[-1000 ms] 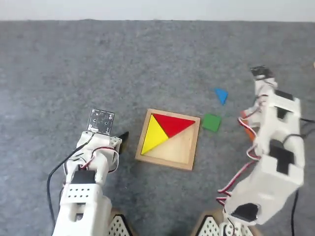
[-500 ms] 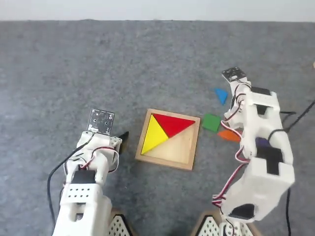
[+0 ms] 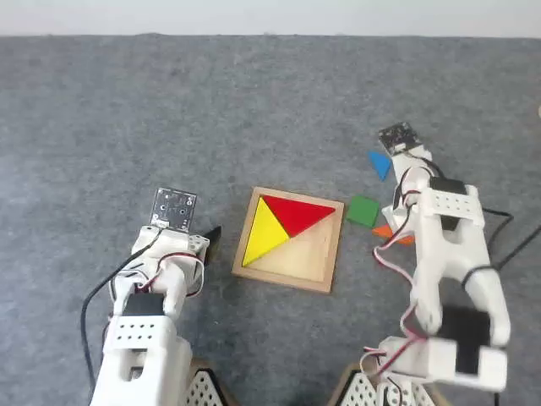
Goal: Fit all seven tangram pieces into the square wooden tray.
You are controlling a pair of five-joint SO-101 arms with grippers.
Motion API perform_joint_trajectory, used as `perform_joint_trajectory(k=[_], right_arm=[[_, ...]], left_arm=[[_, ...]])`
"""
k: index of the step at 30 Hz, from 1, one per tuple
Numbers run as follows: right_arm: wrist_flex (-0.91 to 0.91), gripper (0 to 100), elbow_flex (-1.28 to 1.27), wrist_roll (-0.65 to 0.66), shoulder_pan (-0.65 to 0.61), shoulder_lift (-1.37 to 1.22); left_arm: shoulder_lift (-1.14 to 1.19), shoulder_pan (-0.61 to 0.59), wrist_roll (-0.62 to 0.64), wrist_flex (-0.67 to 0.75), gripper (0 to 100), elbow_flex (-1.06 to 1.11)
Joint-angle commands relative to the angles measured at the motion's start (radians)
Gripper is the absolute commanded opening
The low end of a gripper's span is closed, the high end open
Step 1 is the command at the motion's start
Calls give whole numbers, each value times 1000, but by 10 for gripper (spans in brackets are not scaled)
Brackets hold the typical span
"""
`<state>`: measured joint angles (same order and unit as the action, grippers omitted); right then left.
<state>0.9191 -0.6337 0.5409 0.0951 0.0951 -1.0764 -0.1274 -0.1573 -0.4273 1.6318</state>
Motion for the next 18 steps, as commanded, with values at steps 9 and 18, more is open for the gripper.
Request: perform_joint_trajectory(k=[9,18], right_arm=[[25,379,450,14,18,-447],[240,379,646,-43,30,-415]], left_arm=[[-18,3,-9,23,280,-7],[-18,3,-9,23,280,-7]])
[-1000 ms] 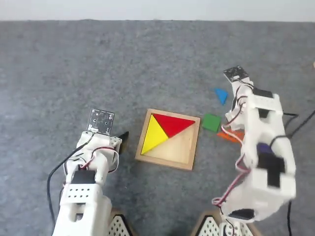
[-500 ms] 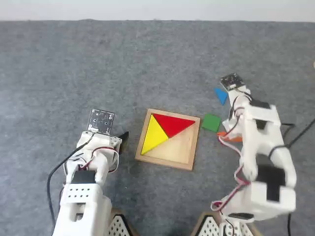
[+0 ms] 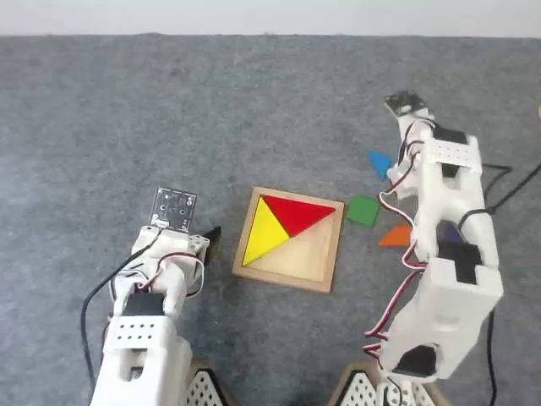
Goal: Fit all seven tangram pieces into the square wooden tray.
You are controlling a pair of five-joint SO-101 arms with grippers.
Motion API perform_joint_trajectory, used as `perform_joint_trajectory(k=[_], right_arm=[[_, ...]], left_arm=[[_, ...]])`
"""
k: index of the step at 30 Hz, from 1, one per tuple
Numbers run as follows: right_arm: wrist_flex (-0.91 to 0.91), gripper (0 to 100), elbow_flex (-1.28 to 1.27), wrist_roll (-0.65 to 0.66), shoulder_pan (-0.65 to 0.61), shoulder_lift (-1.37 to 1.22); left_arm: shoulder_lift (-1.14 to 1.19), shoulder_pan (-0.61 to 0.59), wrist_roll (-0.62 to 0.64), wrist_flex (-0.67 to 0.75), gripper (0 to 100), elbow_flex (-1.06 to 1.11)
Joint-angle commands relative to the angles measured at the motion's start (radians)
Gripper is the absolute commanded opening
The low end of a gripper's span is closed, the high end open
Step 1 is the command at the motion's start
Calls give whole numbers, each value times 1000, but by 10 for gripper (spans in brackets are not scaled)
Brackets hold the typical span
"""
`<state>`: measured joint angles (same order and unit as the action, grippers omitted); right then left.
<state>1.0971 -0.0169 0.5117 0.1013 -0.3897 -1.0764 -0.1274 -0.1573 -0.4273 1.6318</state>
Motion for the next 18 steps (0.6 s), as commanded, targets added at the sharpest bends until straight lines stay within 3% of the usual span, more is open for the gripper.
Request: perform_joint_trajectory(k=[1,10,18], right_arm=[[56,379,-17,-12,27,93],[-199,379,-606,41,70,476],[-209,379,-704,80,56,487]], left_arm=[[-18,3,-9,23,280,-7],[-18,3,-9,23,280,-7],[-18,3,-9,23,280,-7]])
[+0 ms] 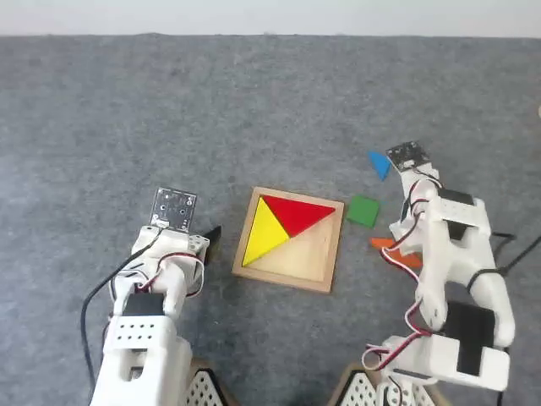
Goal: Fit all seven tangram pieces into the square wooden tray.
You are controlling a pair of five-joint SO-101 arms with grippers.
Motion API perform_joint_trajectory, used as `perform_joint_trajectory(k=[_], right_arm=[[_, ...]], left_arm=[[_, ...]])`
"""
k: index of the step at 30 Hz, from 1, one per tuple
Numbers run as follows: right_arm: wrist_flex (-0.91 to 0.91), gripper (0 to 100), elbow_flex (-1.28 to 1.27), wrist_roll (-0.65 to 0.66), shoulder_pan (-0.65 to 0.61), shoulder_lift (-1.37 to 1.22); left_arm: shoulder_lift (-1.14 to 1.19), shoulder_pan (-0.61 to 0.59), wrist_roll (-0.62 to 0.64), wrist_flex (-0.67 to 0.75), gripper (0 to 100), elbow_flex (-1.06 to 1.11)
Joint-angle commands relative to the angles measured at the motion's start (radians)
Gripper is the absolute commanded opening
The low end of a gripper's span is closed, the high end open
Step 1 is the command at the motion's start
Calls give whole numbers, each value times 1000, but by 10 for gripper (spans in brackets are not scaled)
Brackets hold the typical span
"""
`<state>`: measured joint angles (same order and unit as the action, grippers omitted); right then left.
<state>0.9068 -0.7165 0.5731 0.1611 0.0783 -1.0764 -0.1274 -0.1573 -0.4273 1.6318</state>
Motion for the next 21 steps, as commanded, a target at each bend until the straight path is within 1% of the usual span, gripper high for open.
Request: perform_joint_trajectory(k=[1,3,6,10,14,16,18,21], right_arm=[[-19,379,-9,17,5,16],[-48,379,-37,15,24,54],[-73,379,-132,20,19,197],[-71,379,-304,20,-36,449],[25,379,-385,32,-84,647],[102,379,-387,80,-110,693],[156,379,-382,104,-153,687],[160,379,-379,103,-200,624]], left_arm=[[-18,3,-9,23,280,-7],[-18,3,-9,23,280,-7],[-18,3,-9,23,280,-7],[-18,3,-9,23,280,-7],[-18,3,-9,23,280,-7],[-18,3,-9,23,280,-7],[-18,3,-9,23,280,-7],[-18,3,-9,23,280,-7]])
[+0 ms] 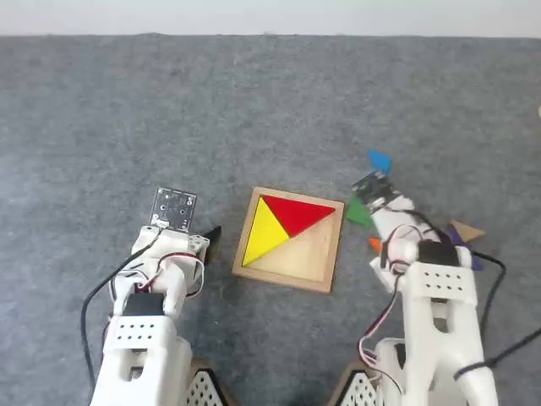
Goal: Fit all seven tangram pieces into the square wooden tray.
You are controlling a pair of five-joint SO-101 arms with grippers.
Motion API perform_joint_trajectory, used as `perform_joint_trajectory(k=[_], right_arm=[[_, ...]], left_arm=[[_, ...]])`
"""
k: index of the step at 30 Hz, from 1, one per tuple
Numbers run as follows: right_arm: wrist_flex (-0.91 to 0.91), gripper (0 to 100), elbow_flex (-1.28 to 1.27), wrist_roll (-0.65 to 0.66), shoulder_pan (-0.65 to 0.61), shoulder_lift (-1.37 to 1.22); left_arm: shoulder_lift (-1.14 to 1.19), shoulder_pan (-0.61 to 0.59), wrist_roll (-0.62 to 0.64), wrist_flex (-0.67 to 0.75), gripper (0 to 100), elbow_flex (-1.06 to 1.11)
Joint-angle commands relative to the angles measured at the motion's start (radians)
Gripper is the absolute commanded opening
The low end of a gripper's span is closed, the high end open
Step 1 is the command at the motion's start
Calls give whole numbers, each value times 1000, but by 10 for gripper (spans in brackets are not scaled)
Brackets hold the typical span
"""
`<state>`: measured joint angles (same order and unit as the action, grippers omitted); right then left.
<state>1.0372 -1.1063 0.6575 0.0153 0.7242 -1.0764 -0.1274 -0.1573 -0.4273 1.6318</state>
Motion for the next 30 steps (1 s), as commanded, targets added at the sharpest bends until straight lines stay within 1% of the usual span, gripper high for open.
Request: perform_joint_trajectory(k=[1,6,9,15,17,20,22,30], right_arm=[[30,379,21,21,-58,-56],[5,379,120,66,-58,-278],[-51,379,196,49,-36,-430],[-61,373,410,44,18,-641],[-56,333,466,44,27,-680],[-54,249,534,23,41,-711],[-54,215,569,20,61,-713],[8,214,709,17,168,-740]], left_arm=[[-18,3,-9,23,280,-7],[-18,3,-9,23,280,-7],[-18,3,-9,23,280,-7],[-18,3,-9,23,280,-7],[-18,3,-9,23,280,-7],[-18,3,-9,23,280,-7],[-18,3,-9,23,280,-7],[-18,3,-9,23,280,-7]])
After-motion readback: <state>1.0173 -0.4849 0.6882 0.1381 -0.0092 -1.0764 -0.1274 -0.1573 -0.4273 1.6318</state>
